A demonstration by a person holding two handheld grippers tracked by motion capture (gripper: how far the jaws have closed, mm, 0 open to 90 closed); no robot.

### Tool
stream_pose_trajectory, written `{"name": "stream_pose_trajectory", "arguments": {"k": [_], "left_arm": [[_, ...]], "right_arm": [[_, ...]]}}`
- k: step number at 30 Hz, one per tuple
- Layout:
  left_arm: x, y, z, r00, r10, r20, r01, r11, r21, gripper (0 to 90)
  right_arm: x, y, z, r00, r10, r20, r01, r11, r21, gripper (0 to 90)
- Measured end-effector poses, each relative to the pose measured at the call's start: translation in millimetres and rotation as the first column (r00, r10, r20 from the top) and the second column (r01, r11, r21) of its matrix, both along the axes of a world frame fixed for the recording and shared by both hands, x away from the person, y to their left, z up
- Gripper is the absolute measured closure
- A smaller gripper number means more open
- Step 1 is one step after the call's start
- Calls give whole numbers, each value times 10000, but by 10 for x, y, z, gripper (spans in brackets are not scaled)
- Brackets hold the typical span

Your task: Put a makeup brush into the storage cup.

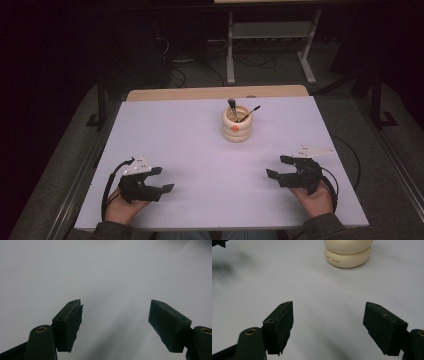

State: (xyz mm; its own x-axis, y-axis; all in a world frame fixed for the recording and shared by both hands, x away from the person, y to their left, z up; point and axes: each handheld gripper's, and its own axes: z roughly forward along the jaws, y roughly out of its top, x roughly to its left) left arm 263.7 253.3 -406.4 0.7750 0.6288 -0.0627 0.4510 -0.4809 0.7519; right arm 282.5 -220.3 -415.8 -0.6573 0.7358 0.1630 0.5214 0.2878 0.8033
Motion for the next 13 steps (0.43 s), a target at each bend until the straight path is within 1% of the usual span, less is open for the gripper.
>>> {"name": "stream_pose_trajectory", "arguments": {"k": [1,4,7,10,11,13], "left_arm": [[0,-5,-4,10000,47,7,-47,10000,-88,263],[2,-4,-2,10000,65,23,-65,9999,-90,263],[8,-2,4,9999,76,69,-75,9999,-134,255],[13,1,2,9999,122,23,-122,9998,-173,255],[17,7,2,9999,127,45,-126,9998,-183,255],[27,19,6,9999,128,30,-127,9997,-191,254]], "right_arm": [[-6,-7,3,10000,-19,28,19,10000,44,233],[-16,-16,6,10000,-16,63,15,10000,56,233],[-23,-37,17,9999,-37,121,35,9998,178,233],[-22,-53,5,9999,-88,130,85,9998,196,233],[-22,-56,-2,9999,-143,60,141,9996,258,233],[-16,-66,-14,9999,-166,41,165,9996,215,234]]}}
